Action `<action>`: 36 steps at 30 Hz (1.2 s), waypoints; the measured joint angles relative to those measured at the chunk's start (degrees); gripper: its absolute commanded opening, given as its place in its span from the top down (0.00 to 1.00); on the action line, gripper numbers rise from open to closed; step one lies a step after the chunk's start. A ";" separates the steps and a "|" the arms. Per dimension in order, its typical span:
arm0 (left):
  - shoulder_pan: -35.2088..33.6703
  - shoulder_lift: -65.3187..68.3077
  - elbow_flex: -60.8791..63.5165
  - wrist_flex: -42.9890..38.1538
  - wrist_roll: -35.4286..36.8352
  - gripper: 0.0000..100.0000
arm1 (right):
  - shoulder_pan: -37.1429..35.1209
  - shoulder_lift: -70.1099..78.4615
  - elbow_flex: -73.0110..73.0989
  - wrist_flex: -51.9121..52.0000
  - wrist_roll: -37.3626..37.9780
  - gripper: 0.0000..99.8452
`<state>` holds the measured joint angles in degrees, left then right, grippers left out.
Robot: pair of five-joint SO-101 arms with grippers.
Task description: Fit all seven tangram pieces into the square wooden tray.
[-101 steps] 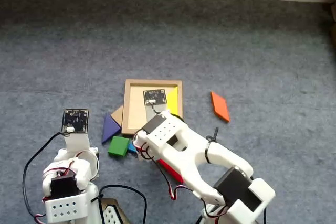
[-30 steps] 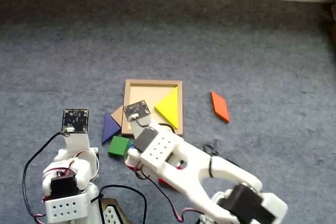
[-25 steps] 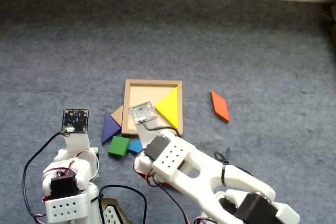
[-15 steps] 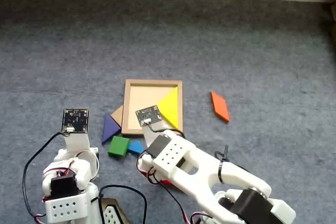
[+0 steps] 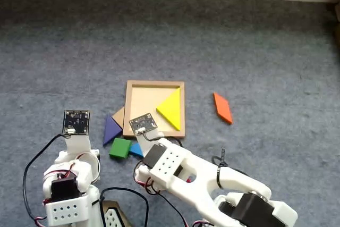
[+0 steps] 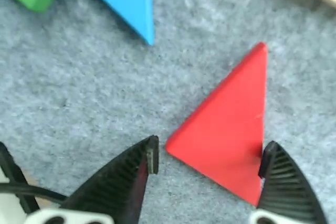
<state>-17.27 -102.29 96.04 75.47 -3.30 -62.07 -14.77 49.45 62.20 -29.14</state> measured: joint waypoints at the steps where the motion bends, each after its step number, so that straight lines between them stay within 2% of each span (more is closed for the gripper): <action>1: 0.00 0.00 0.00 0.00 0.00 0.97 | 0.00 0.00 0.00 0.00 0.00 0.70; 20: 0.00 0.00 0.00 0.00 0.00 0.97 | 0.18 0.26 1.49 0.00 0.00 0.70; 25: 0.00 0.00 0.00 0.00 0.00 0.97 | 1.76 0.26 3.96 -3.52 0.00 0.70; 33: 0.00 0.00 0.00 0.00 0.00 0.97 | 1.85 0.09 5.63 -5.89 3.60 0.70; 36: 0.00 0.00 0.00 0.00 0.00 0.97 | 1.85 -0.18 5.89 -5.98 3.60 0.76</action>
<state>-17.27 -102.29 96.04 75.47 -3.30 -60.22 -14.95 55.34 56.22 -25.54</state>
